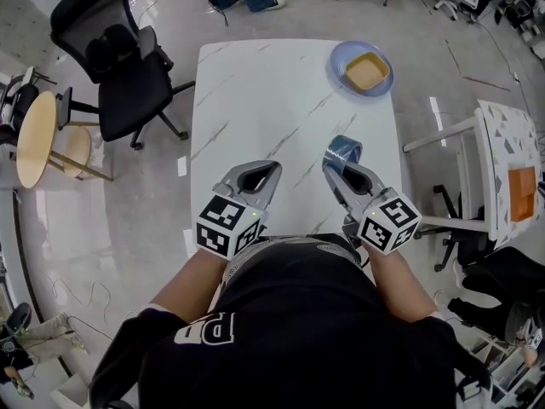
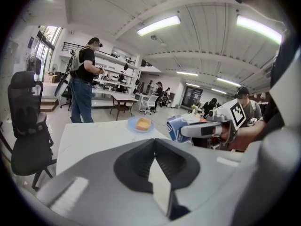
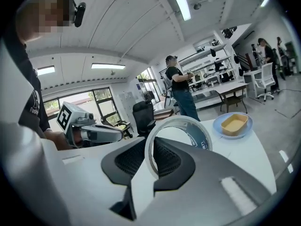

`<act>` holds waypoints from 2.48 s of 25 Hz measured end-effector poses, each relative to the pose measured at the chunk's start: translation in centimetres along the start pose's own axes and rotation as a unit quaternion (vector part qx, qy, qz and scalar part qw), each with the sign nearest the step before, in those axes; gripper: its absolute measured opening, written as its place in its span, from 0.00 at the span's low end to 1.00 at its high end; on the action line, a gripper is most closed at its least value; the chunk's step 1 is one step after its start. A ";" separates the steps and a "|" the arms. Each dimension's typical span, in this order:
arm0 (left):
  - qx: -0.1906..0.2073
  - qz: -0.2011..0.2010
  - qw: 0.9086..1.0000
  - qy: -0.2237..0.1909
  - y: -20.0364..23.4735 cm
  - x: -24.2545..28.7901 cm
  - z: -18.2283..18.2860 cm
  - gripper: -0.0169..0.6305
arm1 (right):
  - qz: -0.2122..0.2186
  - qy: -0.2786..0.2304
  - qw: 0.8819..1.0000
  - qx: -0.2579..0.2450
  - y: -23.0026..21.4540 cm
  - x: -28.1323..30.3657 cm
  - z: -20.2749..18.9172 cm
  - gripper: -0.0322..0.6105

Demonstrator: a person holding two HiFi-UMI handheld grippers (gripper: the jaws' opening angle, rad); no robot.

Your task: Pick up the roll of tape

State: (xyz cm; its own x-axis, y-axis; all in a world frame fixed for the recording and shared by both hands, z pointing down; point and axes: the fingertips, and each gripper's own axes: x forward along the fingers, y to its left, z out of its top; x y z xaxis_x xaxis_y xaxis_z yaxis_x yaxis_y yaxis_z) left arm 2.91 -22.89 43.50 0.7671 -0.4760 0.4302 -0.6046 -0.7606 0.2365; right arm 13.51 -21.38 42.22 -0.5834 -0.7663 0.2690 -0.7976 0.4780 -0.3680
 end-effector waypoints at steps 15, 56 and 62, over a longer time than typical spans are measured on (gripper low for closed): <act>0.001 0.009 1.000 -0.008 0.0 0.4 0.5 0.12 | -0.003 0.018 0.999 -0.045 0.0 0.4 -0.7 0.13; 0.004 0.015 1.000 -0.010 -0.2 0.5 0.8 0.12 | 0.014 0.040 0.997 -0.070 0.1 1.0 -1.4 0.13; 0.004 0.016 1.000 -0.009 -0.1 0.6 0.8 0.12 | 0.015 0.042 0.996 -0.074 0.0 1.1 -1.5 0.13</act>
State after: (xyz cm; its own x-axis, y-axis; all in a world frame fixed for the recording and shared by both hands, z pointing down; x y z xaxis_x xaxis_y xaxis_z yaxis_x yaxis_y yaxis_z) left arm 3.66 -23.47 43.03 0.7509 -0.5076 0.4224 -0.6271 -0.7487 0.2151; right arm 12.60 -21.57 43.88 -0.6126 -0.7151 0.3367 -0.7902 0.5622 -0.2438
